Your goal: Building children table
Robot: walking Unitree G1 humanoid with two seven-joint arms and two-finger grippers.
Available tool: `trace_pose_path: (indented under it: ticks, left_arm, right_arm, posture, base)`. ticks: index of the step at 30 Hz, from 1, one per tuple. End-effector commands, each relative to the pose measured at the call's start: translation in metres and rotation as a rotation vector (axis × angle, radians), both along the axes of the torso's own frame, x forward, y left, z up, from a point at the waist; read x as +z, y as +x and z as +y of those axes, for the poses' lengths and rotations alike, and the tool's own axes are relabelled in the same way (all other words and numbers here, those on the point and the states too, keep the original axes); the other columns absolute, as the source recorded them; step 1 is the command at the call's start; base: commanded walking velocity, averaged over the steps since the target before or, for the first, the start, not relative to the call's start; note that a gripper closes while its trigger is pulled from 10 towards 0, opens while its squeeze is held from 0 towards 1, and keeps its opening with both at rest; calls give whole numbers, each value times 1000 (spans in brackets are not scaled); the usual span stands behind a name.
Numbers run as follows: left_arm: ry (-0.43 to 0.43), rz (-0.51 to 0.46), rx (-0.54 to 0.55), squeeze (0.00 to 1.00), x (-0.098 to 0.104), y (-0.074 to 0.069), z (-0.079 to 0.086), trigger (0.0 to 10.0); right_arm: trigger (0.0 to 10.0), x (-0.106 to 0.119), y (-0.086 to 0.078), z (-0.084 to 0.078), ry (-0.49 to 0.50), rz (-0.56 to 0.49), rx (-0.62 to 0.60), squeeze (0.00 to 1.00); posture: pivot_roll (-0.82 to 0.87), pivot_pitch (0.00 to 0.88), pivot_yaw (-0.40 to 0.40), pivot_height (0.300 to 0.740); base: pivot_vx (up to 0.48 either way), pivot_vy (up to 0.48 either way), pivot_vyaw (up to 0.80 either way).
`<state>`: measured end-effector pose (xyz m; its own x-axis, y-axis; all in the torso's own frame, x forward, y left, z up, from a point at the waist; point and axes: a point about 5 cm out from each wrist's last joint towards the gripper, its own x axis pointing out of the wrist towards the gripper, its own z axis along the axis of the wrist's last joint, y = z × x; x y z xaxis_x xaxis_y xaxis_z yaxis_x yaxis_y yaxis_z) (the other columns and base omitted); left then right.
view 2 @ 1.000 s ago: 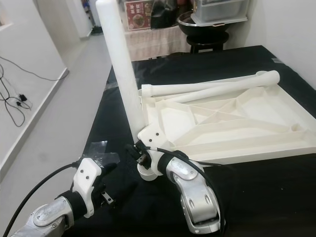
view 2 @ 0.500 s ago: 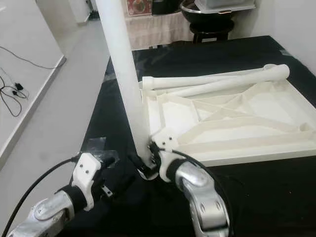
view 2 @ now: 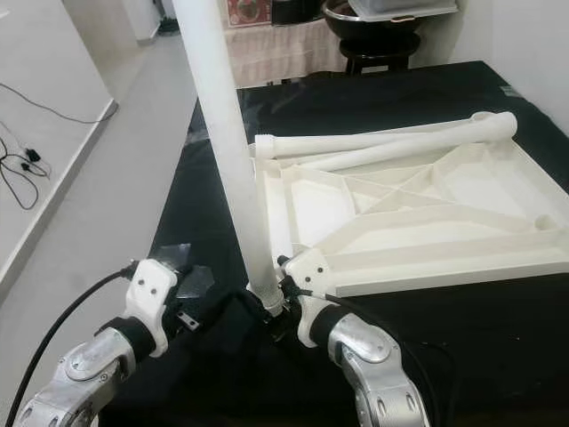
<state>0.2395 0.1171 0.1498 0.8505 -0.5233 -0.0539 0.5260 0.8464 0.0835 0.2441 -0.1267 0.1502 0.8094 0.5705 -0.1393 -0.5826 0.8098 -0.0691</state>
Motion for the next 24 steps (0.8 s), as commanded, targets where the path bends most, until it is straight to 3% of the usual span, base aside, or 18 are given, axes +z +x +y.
trace_pose_path:
  ticks: [1, 2, 7, 16, 24]
  left_arm:
    - [10, 19, 22, 0, -5, 1, 5, 10000]
    - [2, 32, 20, 0, -6, 0, 4, 10000]
    - [50, 78, 77, 0, -14, -2, 10, 10000]
    - [25, 74, 44, 0, -16, -7, 9, 10000]
    - [-14, 48, 97, 0, -16, -5, 10, 10000]
  right_arm:
    - [10000, -3, -1, -3, 15, -4, -45, 561]
    - [10000, -5, 0, -8, 34, -3, -92, 0]
    - [10000, -5, -4, -20, 99, -38, -215, 0]
    - [10000, -14, -12, -30, 88, -24, -282, 0]
    - [10000, -17, -10, -32, 99, -33, -293, 0]
  posture:
    - [-11, 141, 97, 740]
    - [-11, 141, 97, 740]
    - [-8, 131, 105, 740]
    - [-5, 124, 98, 740]
    - [-20, 121, 78, 740]
  base:
    - [0, 0, 0]
    - [0, 0, 0]
    - [0, 0, 0]
    - [0, 0, 0]
    - [0, 0, 0]
